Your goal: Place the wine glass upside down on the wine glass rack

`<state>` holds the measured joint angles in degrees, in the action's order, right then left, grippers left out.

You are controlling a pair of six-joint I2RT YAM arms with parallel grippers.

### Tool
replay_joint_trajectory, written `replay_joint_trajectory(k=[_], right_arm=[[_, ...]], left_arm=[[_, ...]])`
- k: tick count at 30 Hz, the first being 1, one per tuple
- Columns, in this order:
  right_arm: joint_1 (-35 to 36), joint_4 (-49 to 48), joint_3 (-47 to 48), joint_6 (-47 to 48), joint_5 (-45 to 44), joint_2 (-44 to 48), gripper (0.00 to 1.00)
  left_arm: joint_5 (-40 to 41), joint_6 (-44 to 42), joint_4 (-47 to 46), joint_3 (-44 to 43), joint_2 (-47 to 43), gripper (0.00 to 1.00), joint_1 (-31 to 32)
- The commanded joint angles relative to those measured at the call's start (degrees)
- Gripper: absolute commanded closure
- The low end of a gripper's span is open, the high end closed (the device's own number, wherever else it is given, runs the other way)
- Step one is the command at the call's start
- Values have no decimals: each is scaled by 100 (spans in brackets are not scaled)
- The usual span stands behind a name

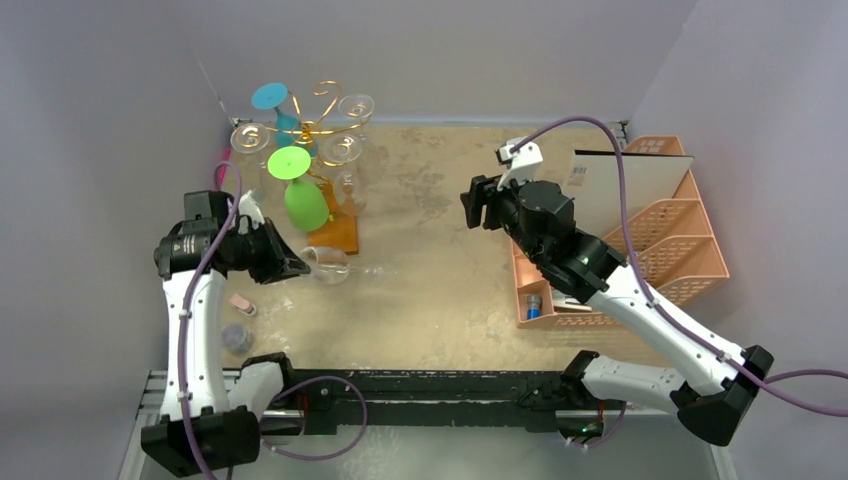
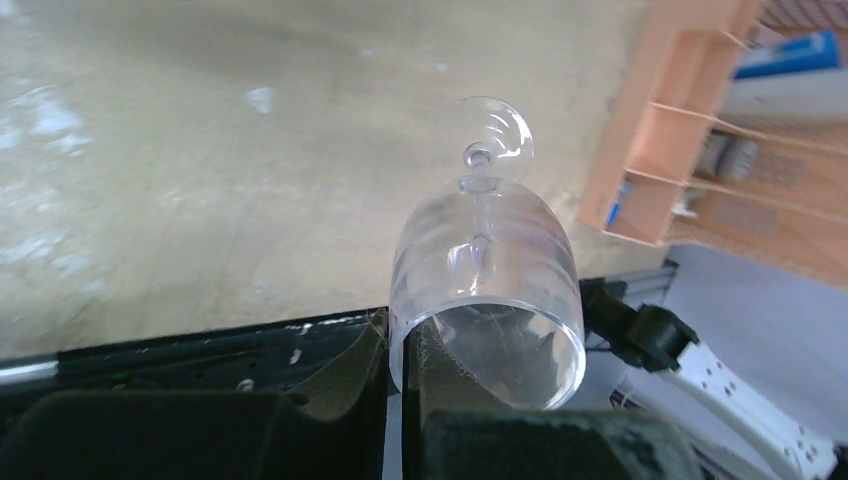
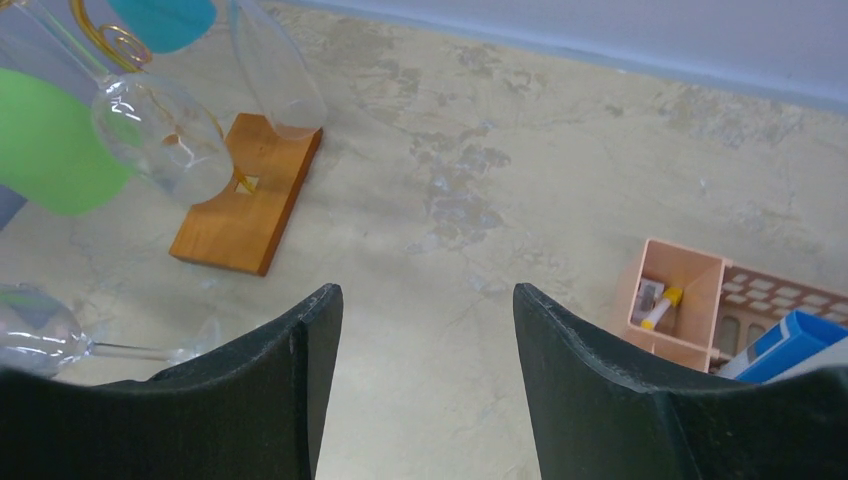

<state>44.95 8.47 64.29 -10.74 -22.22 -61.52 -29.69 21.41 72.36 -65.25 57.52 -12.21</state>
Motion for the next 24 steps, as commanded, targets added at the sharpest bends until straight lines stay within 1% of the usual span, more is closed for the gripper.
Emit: replay_joint_trajectory(k=[1, 3, 6, 10, 13, 16, 19, 24], right_arm=[[-21, 357, 323, -689, -157, 270, 34], [-21, 590, 431, -864, -28, 304, 33], [-21, 926, 616, -1142, 335, 335, 33], [-21, 1347, 867, -1583, 943, 494, 32], [-21, 1447, 1073, -1769, 1364, 650, 32], [-21, 1527, 1169, -2090, 1439, 824, 32], [-21, 1418, 1130, -2323, 1463, 1027, 32], [-17, 955, 1085, -2632, 1456, 1185, 32]], left_arm=[[-1665, -58, -626, -155, -406, 100, 207], [-2179, -14, -830, -148, -538, 100, 315], [-2522, 78, -1174, -108, -858, 100, 411], [-2841, 504, -1904, -46, -1213, 100, 447], [-2902, 1012, -2697, 134, -1416, 100, 442], [-2944, 1710, -3713, 251, -1550, 100, 446], [-2909, 2430, -4728, 261, -1496, 100, 447], [-2252, 3154, -5927, -32, -1307, 100, 447]])
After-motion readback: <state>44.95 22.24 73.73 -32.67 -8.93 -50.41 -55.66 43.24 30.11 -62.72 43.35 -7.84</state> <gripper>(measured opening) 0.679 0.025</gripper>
